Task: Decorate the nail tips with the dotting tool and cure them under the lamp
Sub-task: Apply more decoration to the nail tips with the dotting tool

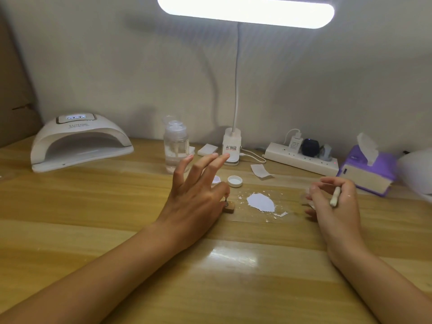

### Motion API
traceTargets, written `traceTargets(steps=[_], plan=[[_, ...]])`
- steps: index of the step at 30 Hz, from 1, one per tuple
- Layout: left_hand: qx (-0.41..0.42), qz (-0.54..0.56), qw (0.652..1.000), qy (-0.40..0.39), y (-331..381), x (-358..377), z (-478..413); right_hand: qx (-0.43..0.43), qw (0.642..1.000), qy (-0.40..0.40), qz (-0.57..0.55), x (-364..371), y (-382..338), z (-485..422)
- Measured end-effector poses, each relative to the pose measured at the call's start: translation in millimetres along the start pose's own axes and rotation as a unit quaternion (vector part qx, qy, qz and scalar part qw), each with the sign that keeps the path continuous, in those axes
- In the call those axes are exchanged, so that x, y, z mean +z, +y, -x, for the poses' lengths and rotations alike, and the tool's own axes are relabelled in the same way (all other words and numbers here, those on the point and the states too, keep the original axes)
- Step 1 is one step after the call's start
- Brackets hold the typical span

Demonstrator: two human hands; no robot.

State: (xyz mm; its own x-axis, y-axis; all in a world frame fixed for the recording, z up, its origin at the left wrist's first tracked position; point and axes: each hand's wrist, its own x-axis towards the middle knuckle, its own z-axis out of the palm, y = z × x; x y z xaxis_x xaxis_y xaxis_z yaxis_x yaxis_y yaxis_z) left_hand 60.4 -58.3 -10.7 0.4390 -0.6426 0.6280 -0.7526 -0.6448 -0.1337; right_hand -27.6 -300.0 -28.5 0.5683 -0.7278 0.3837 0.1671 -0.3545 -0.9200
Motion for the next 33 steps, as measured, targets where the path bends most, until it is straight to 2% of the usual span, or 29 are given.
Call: traceTargets(steps=[10, 14, 17, 22, 26, 29, 33], plan=[[0.039, -0.014, 0.995, 0.086, 8.8, 5.6, -0.1, -0.014, 0.999, -0.019, 0.042, 3.3, -8.5, 3.9], [0.073, 0.042, 0.991, 0.102, 13.3, -3.5, -1.1, -0.062, 0.996, -0.023, 0.052, 4.7, -15.9, 8.2], [0.094, 0.137, 0.984, 0.064, 25.4, -8.4, 1.9, -0.086, 0.994, -0.055, 0.039, 8.7, -23.1, 15.4], [0.042, 0.246, 0.967, -0.06, 35.8, -4.1, 11.4, -0.082, 0.985, -0.151, 0.031, 18.9, -31.2, 28.1], [0.016, 0.295, 0.952, -0.079, 30.3, 0.5, 10.5, -0.065, 0.972, -0.213, 0.072, 21.6, -33.0, 36.5], [-0.002, 0.314, 0.946, -0.081, 27.7, 5.2, 10.2, -0.055, 0.972, -0.214, 0.078, 21.1, -33.6, 36.4], [-0.025, 0.312, 0.944, -0.1, 24.7, 10.6, 11.2, -0.056, 0.982, -0.17, 0.065, 17.0, -32.3, 31.0]])
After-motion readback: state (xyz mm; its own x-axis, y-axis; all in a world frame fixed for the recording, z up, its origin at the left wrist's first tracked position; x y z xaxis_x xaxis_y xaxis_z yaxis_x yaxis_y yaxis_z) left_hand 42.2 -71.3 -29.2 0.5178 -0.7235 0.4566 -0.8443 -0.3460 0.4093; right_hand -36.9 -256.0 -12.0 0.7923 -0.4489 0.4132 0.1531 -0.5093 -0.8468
